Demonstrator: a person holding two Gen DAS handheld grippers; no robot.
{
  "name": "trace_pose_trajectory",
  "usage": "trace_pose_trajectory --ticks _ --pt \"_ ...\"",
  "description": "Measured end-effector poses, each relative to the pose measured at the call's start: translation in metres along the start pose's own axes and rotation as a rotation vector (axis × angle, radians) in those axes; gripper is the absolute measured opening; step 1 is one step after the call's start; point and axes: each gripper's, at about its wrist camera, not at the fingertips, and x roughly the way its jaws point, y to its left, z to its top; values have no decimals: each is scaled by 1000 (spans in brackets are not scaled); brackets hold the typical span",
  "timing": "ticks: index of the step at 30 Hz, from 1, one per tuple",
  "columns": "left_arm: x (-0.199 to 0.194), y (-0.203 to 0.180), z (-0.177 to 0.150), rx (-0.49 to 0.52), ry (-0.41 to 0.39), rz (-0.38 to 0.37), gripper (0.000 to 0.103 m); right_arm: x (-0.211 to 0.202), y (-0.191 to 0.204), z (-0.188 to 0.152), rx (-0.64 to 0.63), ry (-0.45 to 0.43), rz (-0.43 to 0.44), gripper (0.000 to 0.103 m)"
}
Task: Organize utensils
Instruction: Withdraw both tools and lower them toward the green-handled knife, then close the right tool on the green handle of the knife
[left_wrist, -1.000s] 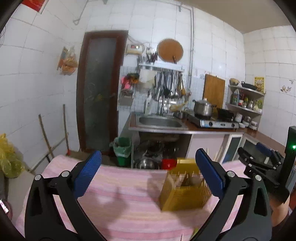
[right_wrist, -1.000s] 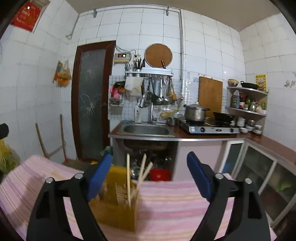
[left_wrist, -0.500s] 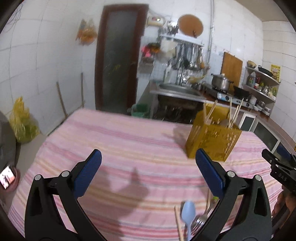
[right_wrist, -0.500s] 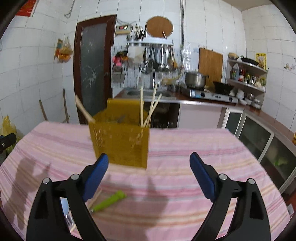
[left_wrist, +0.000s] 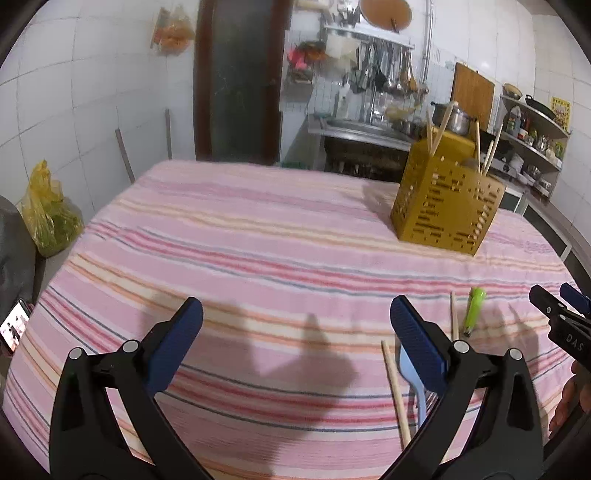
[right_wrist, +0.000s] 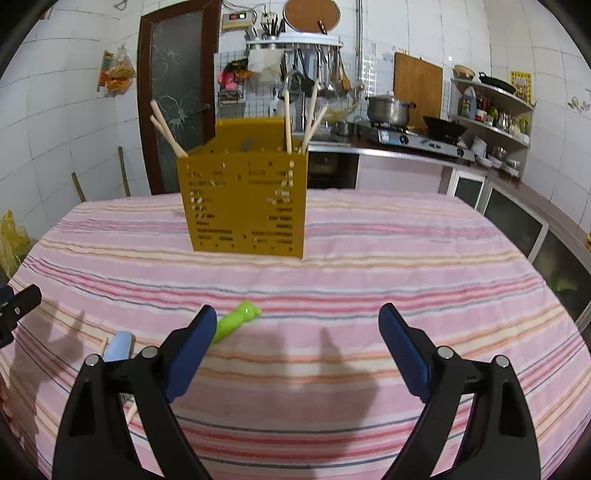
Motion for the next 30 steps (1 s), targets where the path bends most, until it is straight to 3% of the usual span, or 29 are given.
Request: trace_pose_trajectory --ticks 14,19,22,26,30 --pt "33 -3 -14 0 85 25 98 74 27 7 134 241 -34 86" --pt "38 -1 -15 -17 102 14 98 97 45 8 118 336 -61 64" --pt "38 -1 -16 -17 105 13 98 104 50 6 109 355 -82 60" --pt "40 -2 -17 -16 118 14 98 103 50 9 102 354 -45 34" --pt "40 -2 -18 -12 133 23 98 100 41 9 105 360 15 34"
